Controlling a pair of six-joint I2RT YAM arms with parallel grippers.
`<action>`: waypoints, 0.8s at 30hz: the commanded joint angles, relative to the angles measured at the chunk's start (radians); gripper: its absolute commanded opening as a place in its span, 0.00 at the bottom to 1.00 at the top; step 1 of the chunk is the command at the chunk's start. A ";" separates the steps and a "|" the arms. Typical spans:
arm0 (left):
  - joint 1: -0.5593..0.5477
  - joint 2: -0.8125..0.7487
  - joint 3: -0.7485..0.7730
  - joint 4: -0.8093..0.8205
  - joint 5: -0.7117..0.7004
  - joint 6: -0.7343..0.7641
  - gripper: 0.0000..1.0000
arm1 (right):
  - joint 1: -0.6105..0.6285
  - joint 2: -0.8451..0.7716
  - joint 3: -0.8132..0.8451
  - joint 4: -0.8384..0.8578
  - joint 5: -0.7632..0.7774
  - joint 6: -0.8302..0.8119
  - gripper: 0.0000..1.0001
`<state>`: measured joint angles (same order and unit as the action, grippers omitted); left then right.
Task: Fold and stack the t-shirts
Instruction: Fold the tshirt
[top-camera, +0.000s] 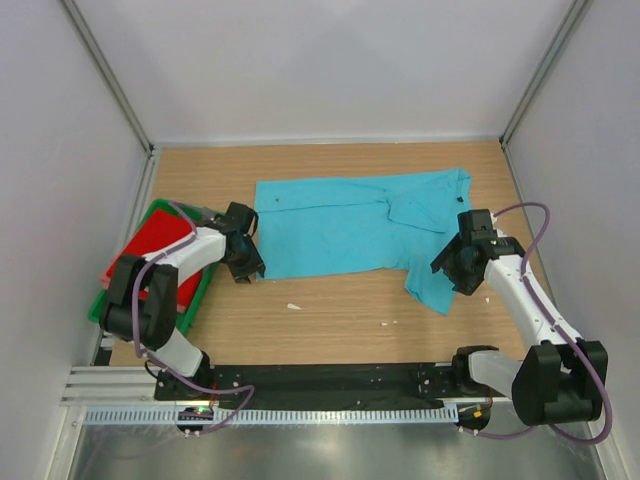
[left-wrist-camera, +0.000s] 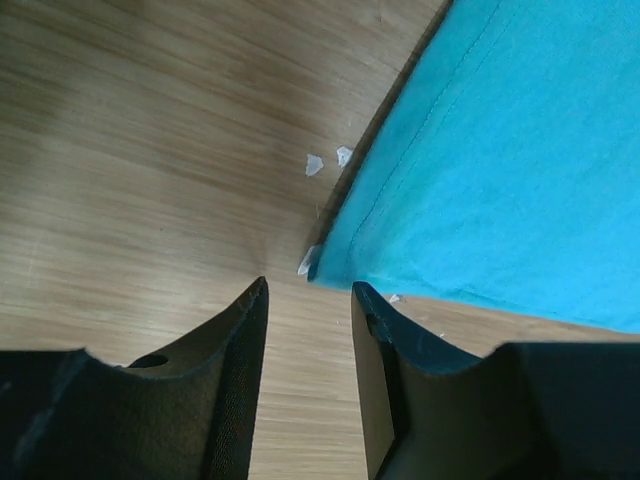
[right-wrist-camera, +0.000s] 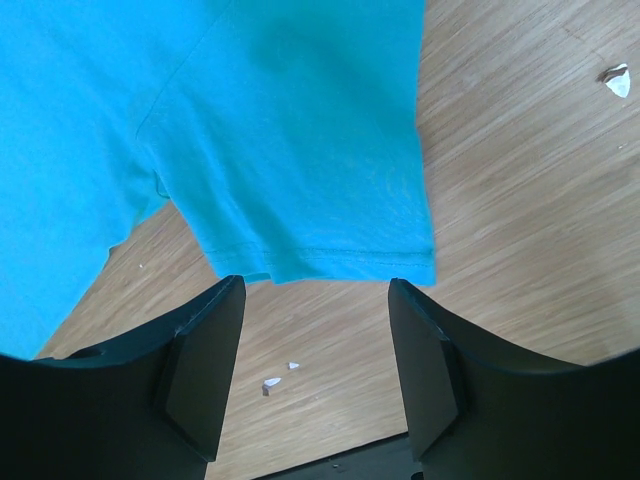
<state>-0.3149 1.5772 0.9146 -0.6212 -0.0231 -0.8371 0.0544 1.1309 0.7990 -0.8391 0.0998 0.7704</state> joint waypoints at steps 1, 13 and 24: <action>-0.004 0.017 0.043 0.049 -0.040 -0.028 0.40 | 0.002 -0.011 0.031 -0.006 0.040 0.010 0.65; -0.006 0.101 0.033 0.081 -0.021 -0.033 0.24 | -0.004 0.062 0.011 0.001 0.058 0.047 0.68; -0.006 0.044 0.035 0.051 -0.014 -0.008 0.00 | -0.165 0.081 -0.090 0.035 0.043 0.024 0.56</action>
<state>-0.3153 1.6501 0.9463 -0.5732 -0.0257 -0.8597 -0.0906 1.2018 0.7288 -0.8440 0.1345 0.7982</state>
